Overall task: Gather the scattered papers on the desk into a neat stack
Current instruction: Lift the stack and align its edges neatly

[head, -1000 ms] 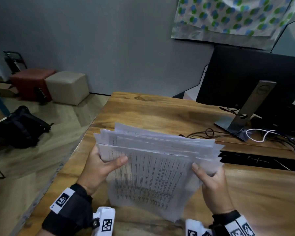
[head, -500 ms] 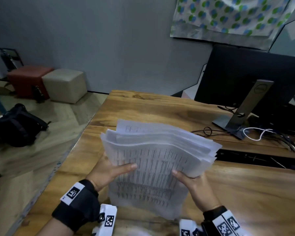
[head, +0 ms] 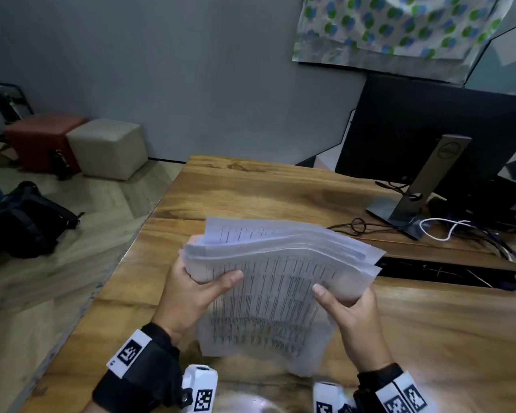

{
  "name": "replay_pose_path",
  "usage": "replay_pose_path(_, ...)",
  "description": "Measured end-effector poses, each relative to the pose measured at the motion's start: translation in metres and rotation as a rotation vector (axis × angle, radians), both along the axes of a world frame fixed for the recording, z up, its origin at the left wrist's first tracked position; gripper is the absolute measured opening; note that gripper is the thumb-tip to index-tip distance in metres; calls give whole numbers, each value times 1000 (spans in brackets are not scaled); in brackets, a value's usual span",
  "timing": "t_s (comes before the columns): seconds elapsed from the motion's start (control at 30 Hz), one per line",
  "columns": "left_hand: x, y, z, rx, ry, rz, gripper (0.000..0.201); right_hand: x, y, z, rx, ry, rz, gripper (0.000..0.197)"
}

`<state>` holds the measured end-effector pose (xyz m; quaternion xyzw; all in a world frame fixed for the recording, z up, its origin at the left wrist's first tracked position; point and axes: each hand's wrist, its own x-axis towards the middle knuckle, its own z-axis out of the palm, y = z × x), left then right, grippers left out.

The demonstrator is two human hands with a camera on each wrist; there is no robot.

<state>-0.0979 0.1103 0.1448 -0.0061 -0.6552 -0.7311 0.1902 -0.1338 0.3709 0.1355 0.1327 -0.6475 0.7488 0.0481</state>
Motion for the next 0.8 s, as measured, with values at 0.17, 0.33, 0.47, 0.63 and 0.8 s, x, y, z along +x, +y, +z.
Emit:
replay_pose_path(0.17,-1,3,0,-13,-7,-15,68,-2,3,-3,-18,-22,1,53)
replay_pose_path(0.33,0,2,-14,12,-85,-54,64,-2,5,-14,-31,-105,34,46)
replay_pose_path(0.47,7,3,-54,39,-288,-54,69,3,2,-32,16,-251,114,50)
replay_pose_path(0.63,14,0,-88,-50,-501,-114,92,5,-4,-54,141,-289,128,57)
replay_pose_path(0.8,6,-10,-46,-65,-352,-141,83,1,1,-17,86,-191,147,41)
